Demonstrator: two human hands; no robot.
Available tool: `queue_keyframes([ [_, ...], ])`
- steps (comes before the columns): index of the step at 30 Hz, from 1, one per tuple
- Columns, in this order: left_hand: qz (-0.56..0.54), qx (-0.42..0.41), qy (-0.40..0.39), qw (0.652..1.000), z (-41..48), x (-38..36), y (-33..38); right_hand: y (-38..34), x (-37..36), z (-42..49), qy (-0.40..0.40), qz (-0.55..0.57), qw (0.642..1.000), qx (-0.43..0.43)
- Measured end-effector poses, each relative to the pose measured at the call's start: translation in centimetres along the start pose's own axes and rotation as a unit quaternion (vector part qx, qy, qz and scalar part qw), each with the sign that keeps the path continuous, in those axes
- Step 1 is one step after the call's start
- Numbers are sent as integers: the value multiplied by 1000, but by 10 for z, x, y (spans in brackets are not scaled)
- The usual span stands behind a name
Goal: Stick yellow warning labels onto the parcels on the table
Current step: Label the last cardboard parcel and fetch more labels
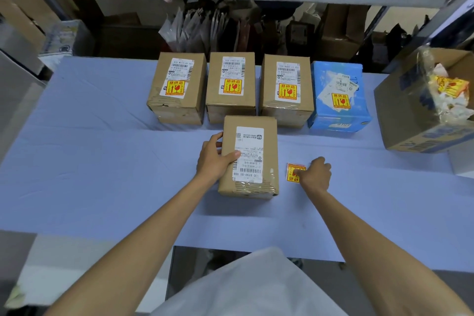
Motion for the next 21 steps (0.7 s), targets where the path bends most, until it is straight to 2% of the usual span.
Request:
queue_keyframes([
  [5,-3,5,-1,1000,0,-1,-1,4,0,2,-6,34,999,18],
  [12,7,9,-2,1000,-2,-1,0,14,6,9,-3,58,998,-6],
  [17,12,15,-6,1000,-4,0,2,14,22,10,46,103,994,-14],
  [19,53,9,8,999,-5,3,9,4,31,8,59,154,986,-14],
  [21,152,-38,45,987,-9,8,32,-19,35,4,47,220,974,2],
])
Point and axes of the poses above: each hand's wrist, its own z-axis towards the middle knuckle, its own x-axis out of the back of the hand, y = z × x, the point moved 9 cm from there along z, towards the middle knuckle, and after that the axes turned 9 degrees about z, right-handed, at the moved point
